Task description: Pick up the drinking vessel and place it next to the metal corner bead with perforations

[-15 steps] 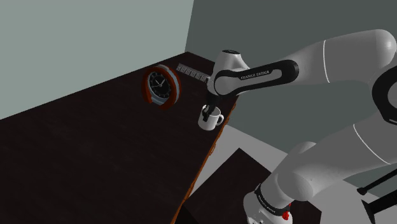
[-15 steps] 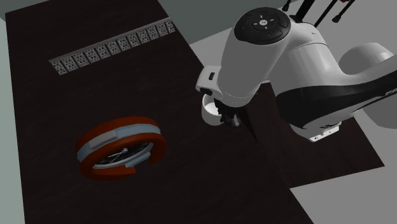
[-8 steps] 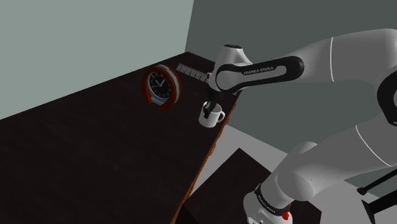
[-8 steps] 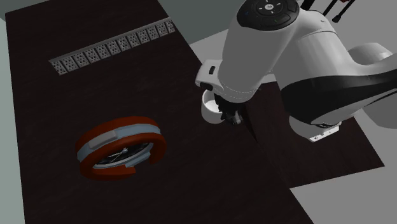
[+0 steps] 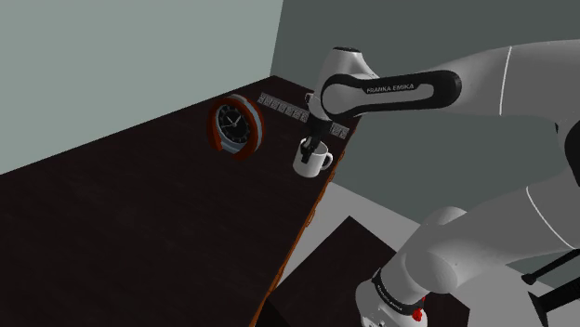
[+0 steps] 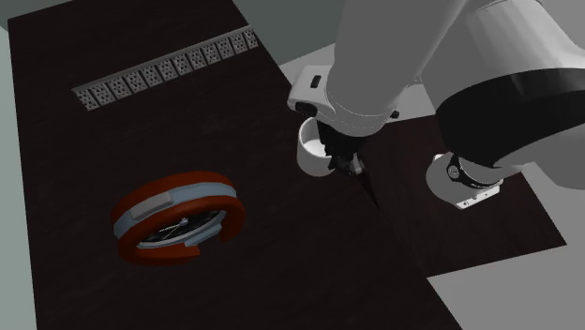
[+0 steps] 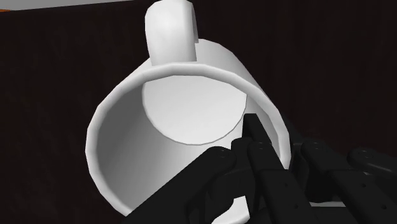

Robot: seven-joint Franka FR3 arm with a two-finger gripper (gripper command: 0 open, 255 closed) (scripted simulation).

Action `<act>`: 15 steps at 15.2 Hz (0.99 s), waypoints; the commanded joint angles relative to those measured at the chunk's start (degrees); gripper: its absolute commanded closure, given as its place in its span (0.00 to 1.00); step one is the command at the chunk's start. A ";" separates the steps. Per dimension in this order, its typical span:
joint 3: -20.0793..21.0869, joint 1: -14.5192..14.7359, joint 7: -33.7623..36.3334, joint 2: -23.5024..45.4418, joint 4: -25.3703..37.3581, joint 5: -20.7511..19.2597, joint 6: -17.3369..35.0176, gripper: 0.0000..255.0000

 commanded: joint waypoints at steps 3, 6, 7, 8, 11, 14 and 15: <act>0.03 0.01 0.03 -0.98 2.25 0.01 -3.24 1.00; 0.04 0.01 0.03 -1.58 4.09 0.01 -5.68 1.00; 0.04 0.01 0.03 -1.75 4.72 0.01 -6.48 1.00; 0.05 0.01 0.03 -1.91 5.37 0.01 -7.28 1.00; 0.06 0.02 0.03 -2.30 7.36 0.01 -9.67 1.00; 0.06 0.02 0.03 -2.57 9.45 0.02 -12.03 1.00; 0.07 0.02 0.03 -2.63 10.17 0.02 -12.81 1.00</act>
